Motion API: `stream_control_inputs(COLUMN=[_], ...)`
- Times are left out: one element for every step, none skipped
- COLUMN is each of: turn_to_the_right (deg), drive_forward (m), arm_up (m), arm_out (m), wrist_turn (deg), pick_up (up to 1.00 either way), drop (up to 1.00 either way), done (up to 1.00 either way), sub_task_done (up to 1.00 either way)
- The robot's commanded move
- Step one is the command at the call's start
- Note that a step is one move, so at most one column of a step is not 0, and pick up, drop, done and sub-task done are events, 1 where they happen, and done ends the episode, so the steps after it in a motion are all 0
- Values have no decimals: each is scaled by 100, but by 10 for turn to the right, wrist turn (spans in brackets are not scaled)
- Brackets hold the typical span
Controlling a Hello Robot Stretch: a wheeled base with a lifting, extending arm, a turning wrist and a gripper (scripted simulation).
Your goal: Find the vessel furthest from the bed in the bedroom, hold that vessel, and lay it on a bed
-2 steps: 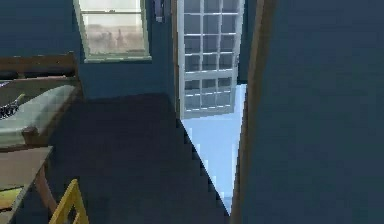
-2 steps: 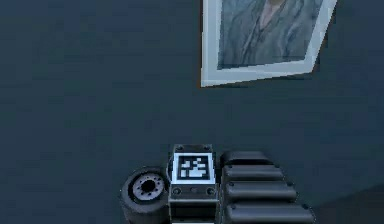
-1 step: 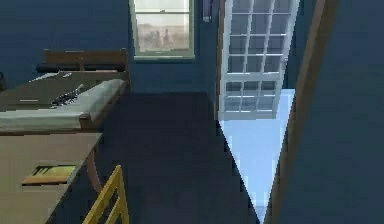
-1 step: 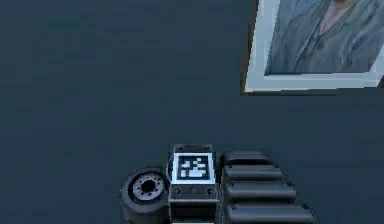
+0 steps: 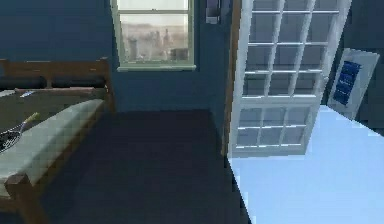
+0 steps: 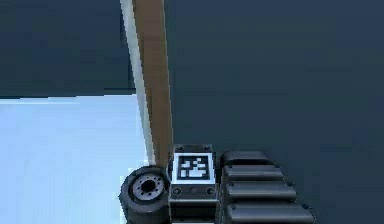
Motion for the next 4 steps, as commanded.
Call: stream_control_inputs(turn_to_the_right=[-210, 0, 0, 0], drive_forward=[0, 100, 100, 20], arm_up=[0, 0, 0, 0], arm_out=[0, 0, 0, 0], wrist_turn=[0, 0, 0, 0], pick_up=[0, 0, 0, 0], drop=[0, 0, 0, 0], done=[0, 0, 0, 0], sub_task_done=[0, 0, 0, 0])
